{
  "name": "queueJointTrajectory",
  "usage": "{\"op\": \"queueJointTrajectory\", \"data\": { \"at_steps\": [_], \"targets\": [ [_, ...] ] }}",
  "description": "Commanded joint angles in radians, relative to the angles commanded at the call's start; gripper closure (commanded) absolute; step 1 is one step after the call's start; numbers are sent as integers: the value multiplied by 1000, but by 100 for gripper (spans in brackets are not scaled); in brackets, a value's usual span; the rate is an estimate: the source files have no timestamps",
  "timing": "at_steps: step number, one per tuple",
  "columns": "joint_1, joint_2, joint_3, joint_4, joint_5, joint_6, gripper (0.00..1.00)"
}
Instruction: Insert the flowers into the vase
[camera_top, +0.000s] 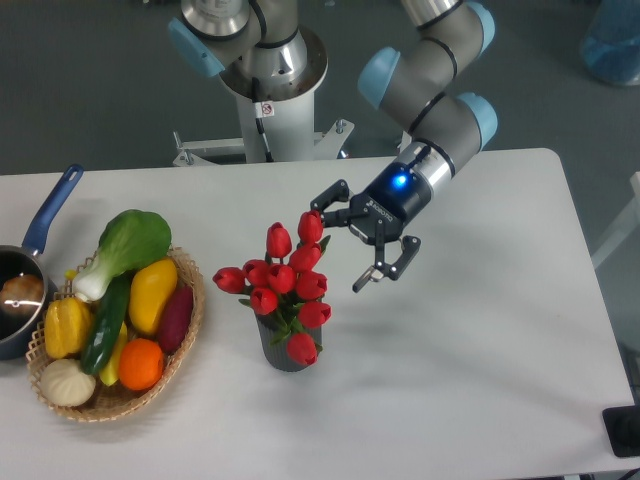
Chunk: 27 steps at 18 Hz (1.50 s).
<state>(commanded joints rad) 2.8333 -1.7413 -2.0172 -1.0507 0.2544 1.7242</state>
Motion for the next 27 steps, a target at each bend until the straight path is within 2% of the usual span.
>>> {"op": "queueJointTrajectory", "data": {
  "at_steps": [4, 8, 11, 15, 17, 20, 23, 25, 27],
  "targets": [
    [-2, 78, -11, -5, 112, -22, 0],
    [38, 180, 9, -78, 336, -22, 0],
    [55, 221, 9, -100, 466, -22, 0],
    [55, 226, 28, -98, 627, -12, 0],
    [49, 217, 69, -100, 678, -24, 0],
    [92, 183, 132, -92, 776, -23, 0],
    [97, 118, 207, -92, 876, -46, 0],
    [97, 33, 254, -86, 995, -48, 0],
    [98, 10, 267, -87, 1037, -49, 0]
  ]
}}
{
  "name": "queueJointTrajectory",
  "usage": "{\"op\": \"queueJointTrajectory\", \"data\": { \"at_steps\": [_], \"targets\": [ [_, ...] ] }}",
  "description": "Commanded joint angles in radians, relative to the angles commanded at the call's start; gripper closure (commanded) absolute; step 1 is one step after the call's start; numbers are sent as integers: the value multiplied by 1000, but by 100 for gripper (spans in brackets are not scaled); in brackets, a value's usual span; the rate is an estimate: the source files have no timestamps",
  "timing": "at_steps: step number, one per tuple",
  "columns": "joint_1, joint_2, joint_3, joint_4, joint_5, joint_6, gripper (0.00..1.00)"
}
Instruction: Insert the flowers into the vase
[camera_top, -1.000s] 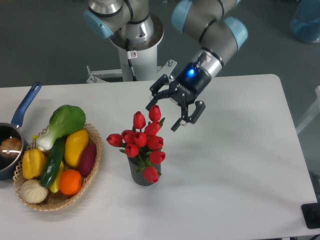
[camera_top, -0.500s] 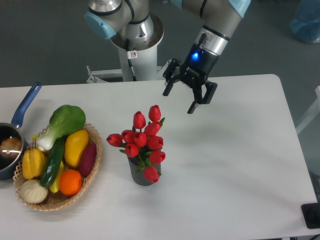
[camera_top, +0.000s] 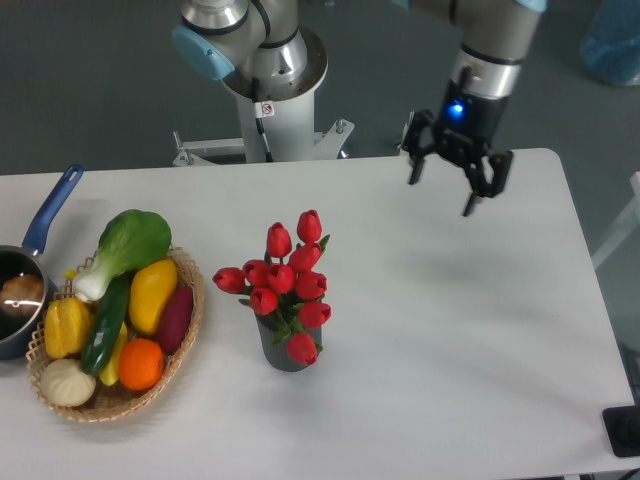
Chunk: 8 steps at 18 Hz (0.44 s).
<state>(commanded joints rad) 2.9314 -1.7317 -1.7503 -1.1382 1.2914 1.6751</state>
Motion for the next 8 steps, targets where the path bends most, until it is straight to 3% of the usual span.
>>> {"op": "queueJointTrajectory", "data": {
  "at_steps": [4, 8],
  "targets": [
    [-3, -52, 54, 2, 113, -2, 0],
    [2, -60, 29, 2, 120, -2, 0]
  ]
}}
